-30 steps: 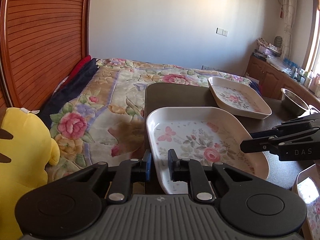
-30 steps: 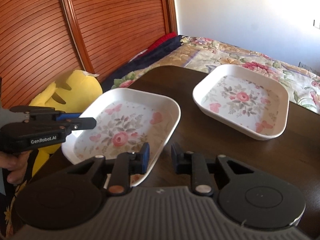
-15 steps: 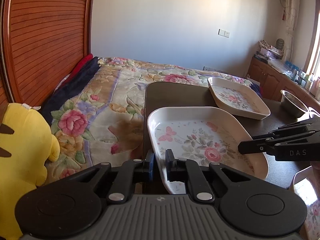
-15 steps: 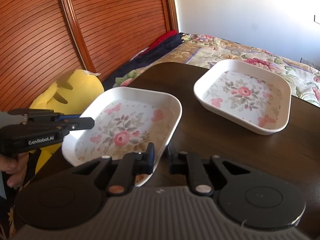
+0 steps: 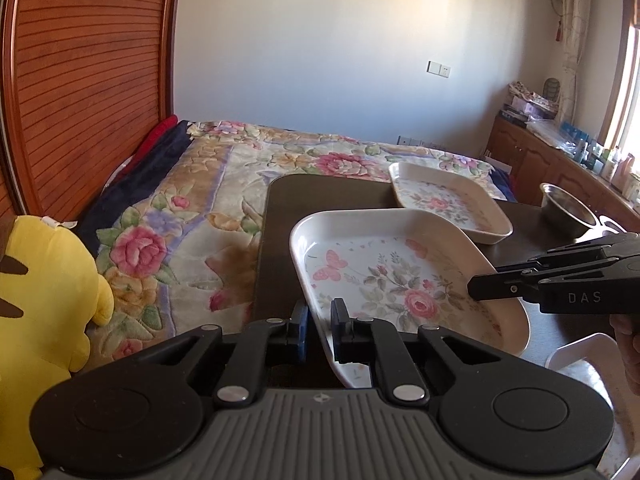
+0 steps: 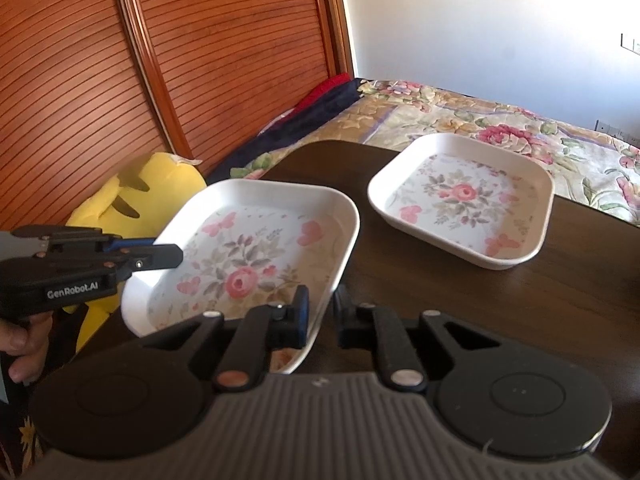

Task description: Organize plates and bowls

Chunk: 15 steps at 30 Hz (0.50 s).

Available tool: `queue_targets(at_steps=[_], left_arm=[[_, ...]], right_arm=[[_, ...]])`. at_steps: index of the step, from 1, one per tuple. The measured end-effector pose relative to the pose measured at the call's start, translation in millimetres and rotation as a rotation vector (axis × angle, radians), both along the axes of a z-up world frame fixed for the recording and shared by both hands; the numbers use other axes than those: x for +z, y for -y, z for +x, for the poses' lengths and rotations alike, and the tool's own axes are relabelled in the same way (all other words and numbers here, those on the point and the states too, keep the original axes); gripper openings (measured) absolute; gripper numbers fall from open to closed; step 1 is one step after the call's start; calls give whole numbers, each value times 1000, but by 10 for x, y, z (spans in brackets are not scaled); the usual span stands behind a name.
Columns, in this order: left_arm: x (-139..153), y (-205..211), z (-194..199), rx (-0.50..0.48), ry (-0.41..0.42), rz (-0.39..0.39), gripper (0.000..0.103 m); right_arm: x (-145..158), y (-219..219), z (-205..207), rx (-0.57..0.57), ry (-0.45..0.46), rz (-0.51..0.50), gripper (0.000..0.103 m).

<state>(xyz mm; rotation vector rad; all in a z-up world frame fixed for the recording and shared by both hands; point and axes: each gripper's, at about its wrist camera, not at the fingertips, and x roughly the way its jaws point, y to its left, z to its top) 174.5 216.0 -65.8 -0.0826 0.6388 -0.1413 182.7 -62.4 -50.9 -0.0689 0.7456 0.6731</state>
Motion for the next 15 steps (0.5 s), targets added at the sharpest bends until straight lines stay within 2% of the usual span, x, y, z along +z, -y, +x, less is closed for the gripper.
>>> queue_targets(at_steps=[15], left_arm=[[281, 499, -250, -52, 49, 6, 13]], right_arm=[[243, 502, -299, -46, 48, 11, 14]])
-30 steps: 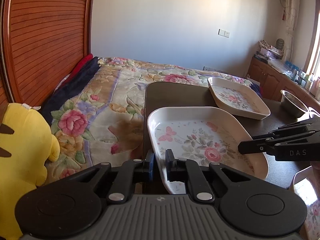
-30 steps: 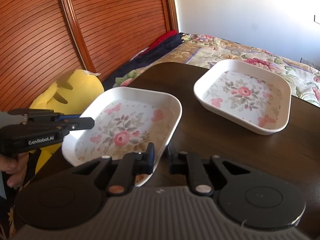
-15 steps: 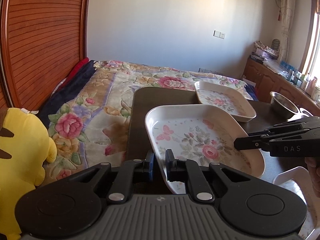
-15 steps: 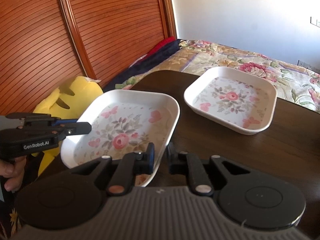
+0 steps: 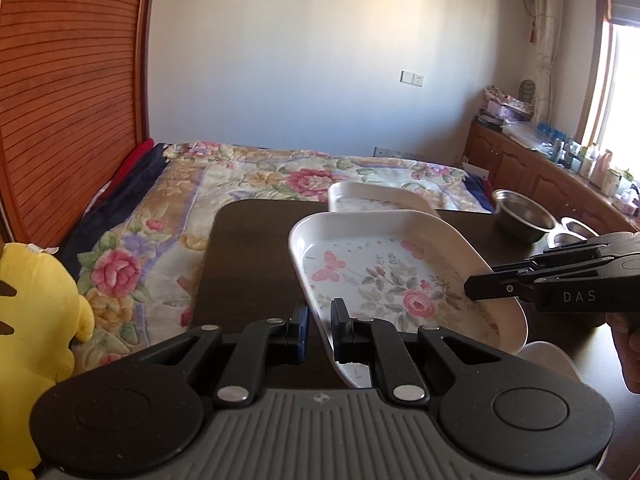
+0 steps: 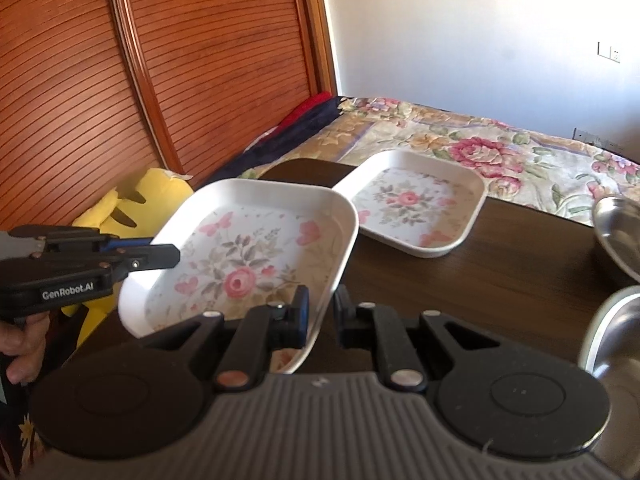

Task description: Organize plates and bowls

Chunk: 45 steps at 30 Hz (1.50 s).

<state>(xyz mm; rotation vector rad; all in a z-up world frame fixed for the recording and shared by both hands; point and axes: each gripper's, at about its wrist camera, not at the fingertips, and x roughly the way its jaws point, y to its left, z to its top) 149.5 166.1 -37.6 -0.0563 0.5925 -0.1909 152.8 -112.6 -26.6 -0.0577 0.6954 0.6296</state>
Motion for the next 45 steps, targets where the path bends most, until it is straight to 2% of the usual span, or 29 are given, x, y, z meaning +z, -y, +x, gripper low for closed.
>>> queue_targets(at_steps=[11, 23, 27, 36, 45], left_arm=[[68, 374, -276, -43, 20, -5, 13], [-53, 672, -651, -70, 10, -29, 13], [-147, 726, -775, -77, -4, -59, 13], [-206, 782, -960, -81, 4, -72, 13], [-316, 813, -996, -65, 12, -71, 13]], right_arm=[[60, 414, -283, -24, 16, 5, 14], [-45, 743, -650, -33, 5, 14, 15], [-118, 827, -742, -41, -7, 27, 15], [-250, 921, -948, -46, 0, 65, 15], [-372, 984, -1051, -101, 43, 156, 15]])
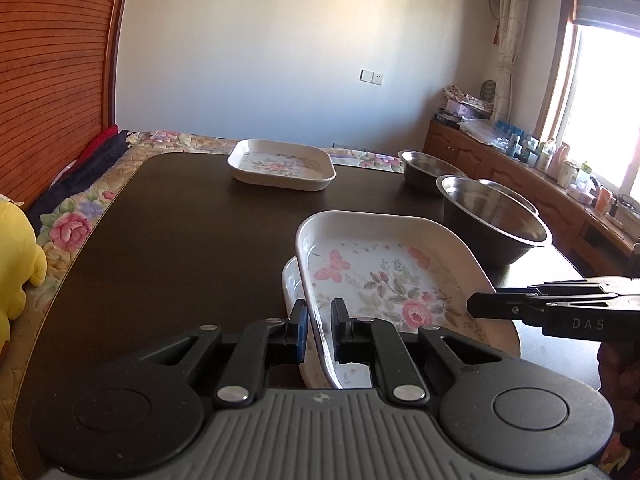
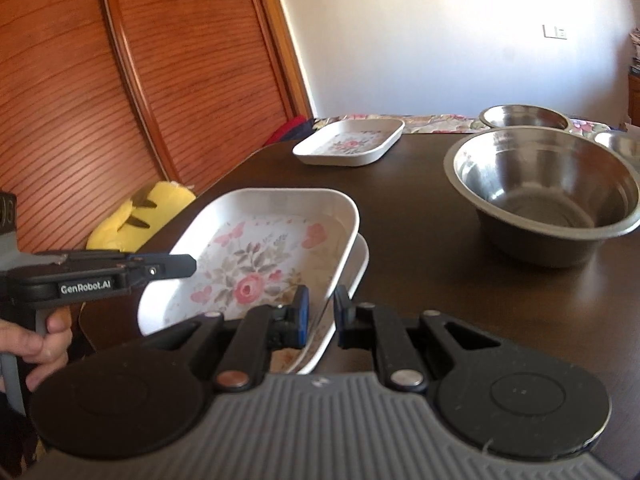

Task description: Organize plates and bowls

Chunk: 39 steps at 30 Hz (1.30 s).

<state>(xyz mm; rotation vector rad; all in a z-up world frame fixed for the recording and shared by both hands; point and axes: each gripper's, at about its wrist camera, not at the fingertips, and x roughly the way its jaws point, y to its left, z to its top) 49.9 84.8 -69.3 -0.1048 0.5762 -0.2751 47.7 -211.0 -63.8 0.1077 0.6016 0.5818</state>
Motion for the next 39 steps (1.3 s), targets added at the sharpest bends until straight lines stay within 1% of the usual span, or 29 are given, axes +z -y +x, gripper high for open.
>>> queue_targets(at_steps=[5, 12, 30, 37, 39], left_arm=[[-28, 20, 19, 5, -1, 3, 13], [-89, 51, 26, 11, -4, 14, 13], [-128, 16, -65, 25, 21, -3, 13], [-113, -31, -116, 41, 32, -25, 13], [-96, -46, -138, 63, 36, -20, 15]], right_arm=[[-65, 6, -21, -33, 6, 35, 15], [-89, -18, -84, -54, 31, 26, 15], [-125, -70, -128, -52, 74, 1, 15], [-114, -100, -169, -53, 116, -26, 15], [-103, -97, -176, -50, 132, -30, 15]])
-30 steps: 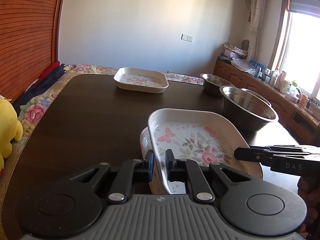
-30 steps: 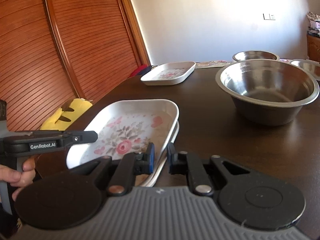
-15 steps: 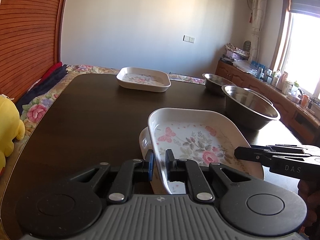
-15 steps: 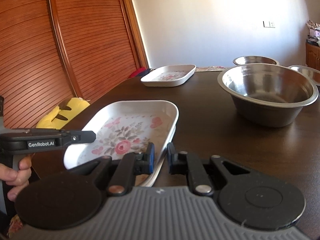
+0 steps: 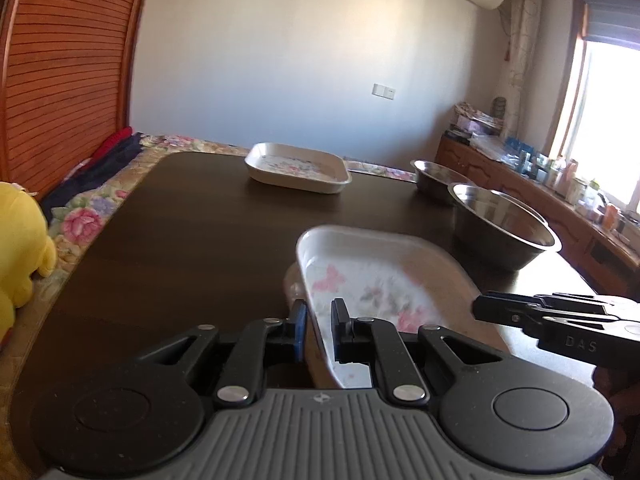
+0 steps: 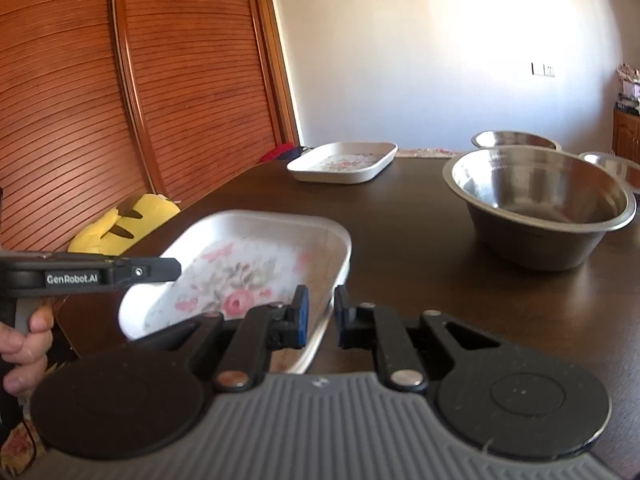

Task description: Organize plates and bowls

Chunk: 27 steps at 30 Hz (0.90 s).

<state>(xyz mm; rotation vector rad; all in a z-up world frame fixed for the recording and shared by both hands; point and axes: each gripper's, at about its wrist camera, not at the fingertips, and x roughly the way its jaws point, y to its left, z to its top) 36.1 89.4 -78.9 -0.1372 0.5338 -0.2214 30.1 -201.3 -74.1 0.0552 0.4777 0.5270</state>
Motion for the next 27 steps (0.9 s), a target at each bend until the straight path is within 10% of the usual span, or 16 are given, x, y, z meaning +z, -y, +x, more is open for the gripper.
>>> queue_targets(at_steps=[27], left_arm=[[154, -18, 138, -7, 41, 57, 52]], right_arm=[[256, -41, 60, 22, 52, -50, 15]])
